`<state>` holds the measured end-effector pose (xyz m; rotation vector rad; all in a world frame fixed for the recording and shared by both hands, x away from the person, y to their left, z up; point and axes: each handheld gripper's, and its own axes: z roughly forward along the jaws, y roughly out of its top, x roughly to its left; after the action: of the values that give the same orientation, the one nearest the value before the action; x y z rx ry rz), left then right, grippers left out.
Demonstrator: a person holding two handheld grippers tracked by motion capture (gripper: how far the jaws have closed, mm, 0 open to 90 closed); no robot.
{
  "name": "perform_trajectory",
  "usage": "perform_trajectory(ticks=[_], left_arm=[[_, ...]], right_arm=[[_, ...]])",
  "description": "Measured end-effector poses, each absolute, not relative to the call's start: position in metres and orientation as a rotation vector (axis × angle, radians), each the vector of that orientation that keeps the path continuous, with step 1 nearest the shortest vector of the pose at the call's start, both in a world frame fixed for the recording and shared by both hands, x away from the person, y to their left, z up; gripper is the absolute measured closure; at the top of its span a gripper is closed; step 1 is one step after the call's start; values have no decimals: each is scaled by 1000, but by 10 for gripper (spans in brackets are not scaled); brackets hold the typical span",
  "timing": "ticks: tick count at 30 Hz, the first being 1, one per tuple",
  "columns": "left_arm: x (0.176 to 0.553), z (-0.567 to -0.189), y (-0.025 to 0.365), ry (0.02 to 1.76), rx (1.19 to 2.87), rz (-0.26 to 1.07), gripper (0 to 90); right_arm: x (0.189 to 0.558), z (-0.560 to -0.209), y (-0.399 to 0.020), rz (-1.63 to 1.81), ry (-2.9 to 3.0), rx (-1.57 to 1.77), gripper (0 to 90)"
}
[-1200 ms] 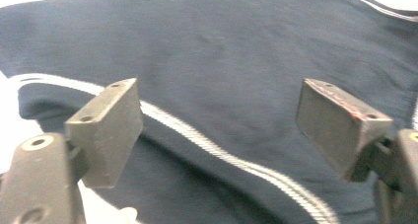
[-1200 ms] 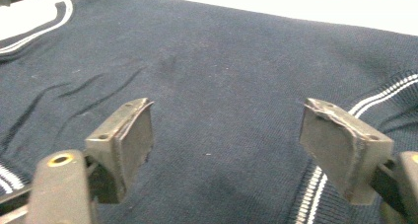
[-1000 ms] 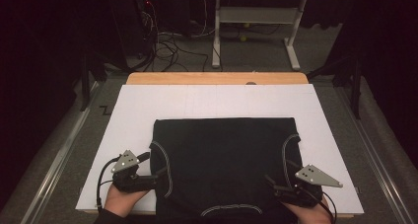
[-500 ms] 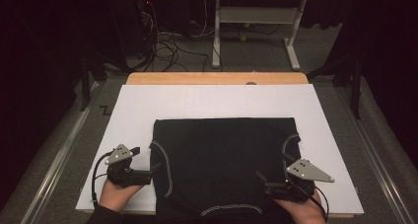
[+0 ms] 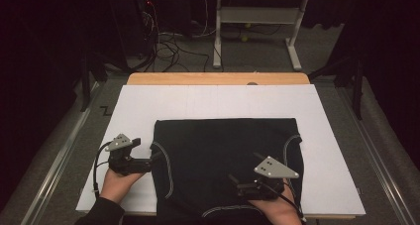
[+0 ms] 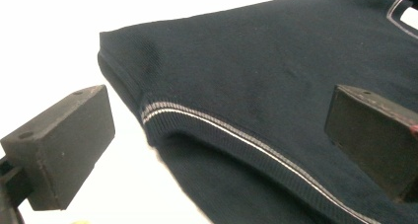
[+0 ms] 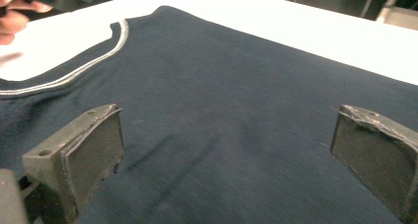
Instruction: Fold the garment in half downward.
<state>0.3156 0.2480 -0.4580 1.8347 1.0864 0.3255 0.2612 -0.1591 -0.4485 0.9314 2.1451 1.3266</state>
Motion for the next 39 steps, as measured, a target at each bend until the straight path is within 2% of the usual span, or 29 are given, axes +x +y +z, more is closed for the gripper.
perform_trajectory(ticks=[10, 18, 24, 34, 39], left_arm=[[331, -461, 245, 1082, 1825, 292, 0], [341, -446, 237, 1048, 1837, 296, 0], [354, -434, 238, 1069, 1833, 299, 0], [379, -392, 237, 1044, 1838, 357, 0], [391, -390, 235, 1051, 1837, 346, 0]], right_arm=[[266, -457, -106, 1386, 2215, 859, 0], [252, -448, -77, 1450, 2231, 783, 0], [244, -449, -64, 1469, 2260, 740, 0], [235, -441, -52, 1508, 2260, 695, 0], [234, -437, -47, 1532, 2255, 685, 0]])
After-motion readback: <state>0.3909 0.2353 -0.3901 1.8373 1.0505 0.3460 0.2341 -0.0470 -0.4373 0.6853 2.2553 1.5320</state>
